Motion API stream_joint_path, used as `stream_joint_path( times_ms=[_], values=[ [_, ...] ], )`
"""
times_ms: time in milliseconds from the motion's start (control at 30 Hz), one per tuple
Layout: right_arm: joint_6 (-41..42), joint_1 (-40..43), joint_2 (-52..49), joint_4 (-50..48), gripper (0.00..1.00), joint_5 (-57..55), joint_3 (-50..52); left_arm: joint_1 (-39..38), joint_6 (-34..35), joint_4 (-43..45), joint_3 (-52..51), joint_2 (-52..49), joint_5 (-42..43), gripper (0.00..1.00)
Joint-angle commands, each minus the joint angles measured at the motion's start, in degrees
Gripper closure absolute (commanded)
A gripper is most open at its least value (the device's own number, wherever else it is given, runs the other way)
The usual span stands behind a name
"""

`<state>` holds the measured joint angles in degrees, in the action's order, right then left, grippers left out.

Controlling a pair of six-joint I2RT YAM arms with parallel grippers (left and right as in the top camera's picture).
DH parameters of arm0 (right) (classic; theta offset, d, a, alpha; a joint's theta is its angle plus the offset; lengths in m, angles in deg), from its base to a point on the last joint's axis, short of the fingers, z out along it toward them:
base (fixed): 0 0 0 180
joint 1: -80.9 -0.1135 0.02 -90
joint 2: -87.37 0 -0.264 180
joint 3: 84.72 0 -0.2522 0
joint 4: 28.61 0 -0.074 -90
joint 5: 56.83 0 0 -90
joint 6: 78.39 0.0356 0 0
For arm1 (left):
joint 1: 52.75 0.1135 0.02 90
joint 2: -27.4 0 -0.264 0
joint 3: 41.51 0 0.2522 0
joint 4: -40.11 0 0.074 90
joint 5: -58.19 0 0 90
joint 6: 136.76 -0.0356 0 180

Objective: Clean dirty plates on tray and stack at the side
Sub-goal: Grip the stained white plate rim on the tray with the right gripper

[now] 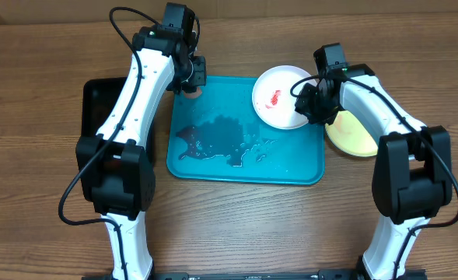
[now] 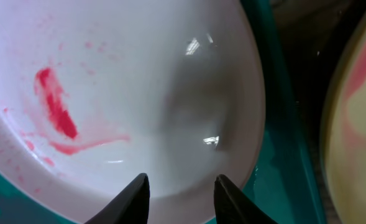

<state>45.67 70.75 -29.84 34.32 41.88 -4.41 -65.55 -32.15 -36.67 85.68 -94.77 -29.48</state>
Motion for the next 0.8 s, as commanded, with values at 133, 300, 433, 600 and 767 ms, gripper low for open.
stream_joint_path(
  times_ms=[133, 300, 433, 600, 767],
  values=[
    [0.24, 0.20, 1.95, 2.93, 0.74, -0.35, -3.43, -0.42, -0.92, 0.11, 1.05, 0.35, 0.00, 0.96],
    [2.34, 0.63, 3.98, 7.54, 0.74, -7.63, -5.18, -0.42, -0.90, 0.37, 1.05, 0.35, 0.02, 0.96],
    [3.72, 0.44, 2.71, 7.87, 0.73, -9.14, -3.72, -0.42, -0.87, 0.50, 1.05, 0.35, 0.02, 0.96],
    [3.96, 0.11, -0.04, 5.79, 0.74, -8.48, -2.40, -0.42, -0.87, 1.03, 1.05, 0.35, 0.02, 0.96],
    [3.65, -0.85, -1.92, 4.42, 0.76, -7.58, -2.40, -0.42, -0.87, 1.33, 1.05, 0.35, 0.02, 0.96]
  ],
)
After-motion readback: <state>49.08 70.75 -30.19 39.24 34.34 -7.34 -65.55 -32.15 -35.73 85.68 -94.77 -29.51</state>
